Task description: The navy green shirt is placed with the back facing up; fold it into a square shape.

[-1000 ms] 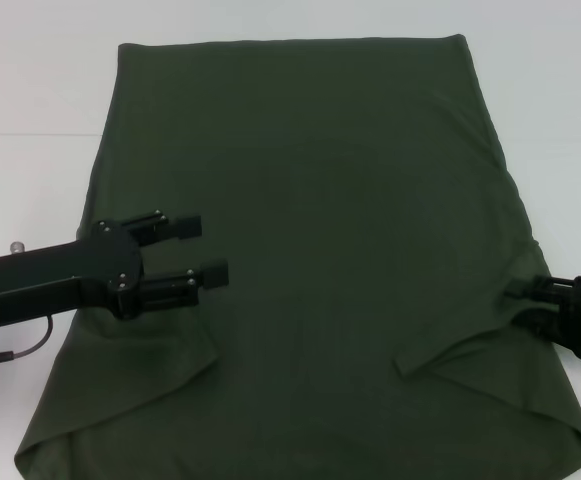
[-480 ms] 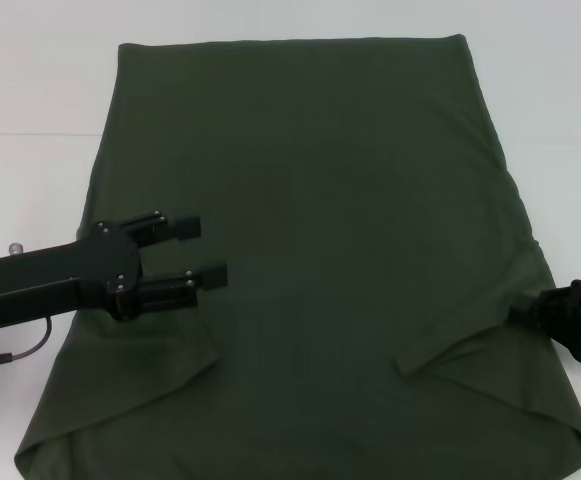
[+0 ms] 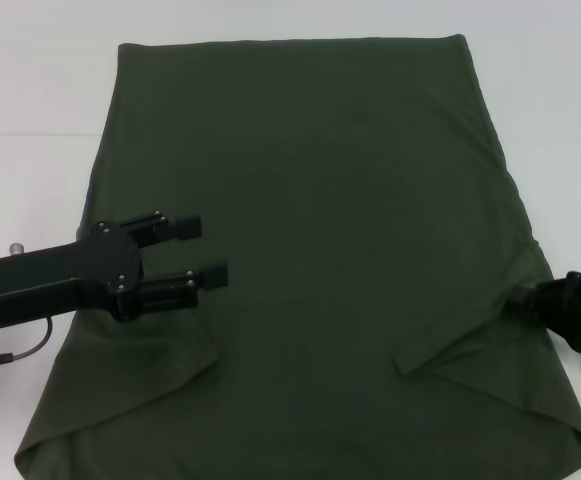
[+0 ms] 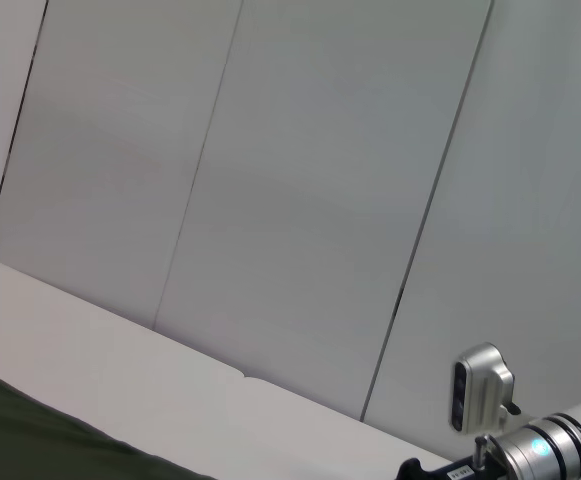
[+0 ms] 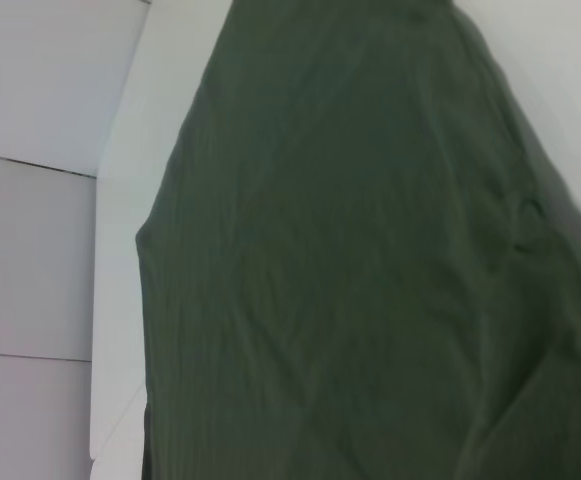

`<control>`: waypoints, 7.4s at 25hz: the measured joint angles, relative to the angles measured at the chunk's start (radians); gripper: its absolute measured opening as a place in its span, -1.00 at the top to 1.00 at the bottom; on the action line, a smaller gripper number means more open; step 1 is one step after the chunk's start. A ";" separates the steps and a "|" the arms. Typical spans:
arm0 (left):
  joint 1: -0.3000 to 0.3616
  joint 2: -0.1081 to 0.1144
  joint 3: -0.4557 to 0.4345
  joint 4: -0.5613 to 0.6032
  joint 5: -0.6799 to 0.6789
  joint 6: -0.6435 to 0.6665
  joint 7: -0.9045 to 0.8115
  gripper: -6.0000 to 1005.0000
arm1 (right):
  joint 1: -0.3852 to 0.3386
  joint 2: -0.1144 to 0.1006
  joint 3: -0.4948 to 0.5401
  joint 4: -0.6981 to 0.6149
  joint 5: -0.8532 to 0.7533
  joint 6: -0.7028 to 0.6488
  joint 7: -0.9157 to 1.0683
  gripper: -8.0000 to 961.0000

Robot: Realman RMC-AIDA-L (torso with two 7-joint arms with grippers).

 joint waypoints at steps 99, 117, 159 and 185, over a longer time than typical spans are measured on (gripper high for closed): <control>0.062 0.070 -0.013 0.006 0.009 0.072 -0.572 -0.68 | -0.167 -0.057 -0.035 -0.049 0.124 -0.563 -0.832 -0.76; 0.067 0.135 -0.040 0.212 0.583 0.135 -1.177 -0.68 | -0.113 -0.050 -0.037 -0.089 0.016 -0.542 -0.943 -0.93; 0.048 0.093 0.056 0.156 0.648 -0.079 -1.122 -0.68 | -0.082 -0.044 -0.034 -0.099 -0.009 -0.533 -0.942 -0.92; -0.008 0.072 0.108 0.103 0.637 -0.076 -1.112 -0.68 | -0.065 -0.044 -0.029 -0.099 -0.008 -0.525 -0.936 -0.91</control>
